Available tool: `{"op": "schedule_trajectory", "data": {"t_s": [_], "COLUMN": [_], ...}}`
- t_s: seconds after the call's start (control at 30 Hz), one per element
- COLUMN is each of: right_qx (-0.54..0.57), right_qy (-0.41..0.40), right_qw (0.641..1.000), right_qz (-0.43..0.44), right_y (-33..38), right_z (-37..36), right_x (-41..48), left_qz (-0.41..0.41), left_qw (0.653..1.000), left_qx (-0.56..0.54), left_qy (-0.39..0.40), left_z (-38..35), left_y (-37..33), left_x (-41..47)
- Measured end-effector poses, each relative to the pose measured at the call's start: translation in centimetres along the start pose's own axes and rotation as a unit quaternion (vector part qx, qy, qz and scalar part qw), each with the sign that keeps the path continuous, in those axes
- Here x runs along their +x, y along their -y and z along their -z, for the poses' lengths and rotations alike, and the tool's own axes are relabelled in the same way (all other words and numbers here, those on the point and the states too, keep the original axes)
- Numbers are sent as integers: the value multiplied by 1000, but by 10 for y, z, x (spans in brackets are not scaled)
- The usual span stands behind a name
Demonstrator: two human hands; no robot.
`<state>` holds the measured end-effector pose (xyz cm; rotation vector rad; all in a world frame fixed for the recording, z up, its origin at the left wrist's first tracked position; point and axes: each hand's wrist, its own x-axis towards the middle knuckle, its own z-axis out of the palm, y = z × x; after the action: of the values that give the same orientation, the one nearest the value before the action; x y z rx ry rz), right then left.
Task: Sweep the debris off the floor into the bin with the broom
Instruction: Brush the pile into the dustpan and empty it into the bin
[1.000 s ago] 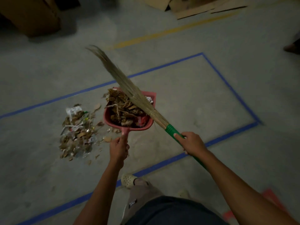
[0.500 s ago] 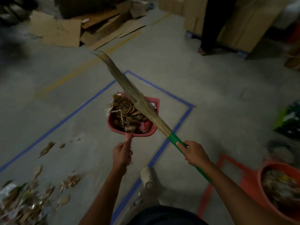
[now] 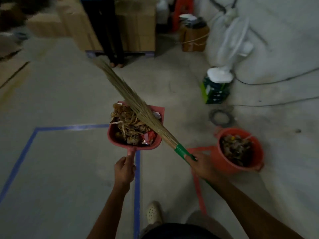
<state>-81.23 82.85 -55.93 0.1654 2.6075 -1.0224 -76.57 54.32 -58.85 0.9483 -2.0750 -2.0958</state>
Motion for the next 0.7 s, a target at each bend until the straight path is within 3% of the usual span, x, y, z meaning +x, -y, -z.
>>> {"op": "schedule_trajectory", "data": {"t_s": [0.43,0.7], "right_qx": [92,141], "right_qy": [-139,-165], "right_qw": [964,930], "right_qz": [-207,-296], "right_y": [-105,-204], "right_z": [81,139], "right_x": [-7,11], "left_qz": [-2,42], "left_qw": [959,916], "left_qx": [117,221], "left_qy": [259,332], "left_z": [-203,-366], "left_y": [-35,-25], "left_x": [64,69]}}
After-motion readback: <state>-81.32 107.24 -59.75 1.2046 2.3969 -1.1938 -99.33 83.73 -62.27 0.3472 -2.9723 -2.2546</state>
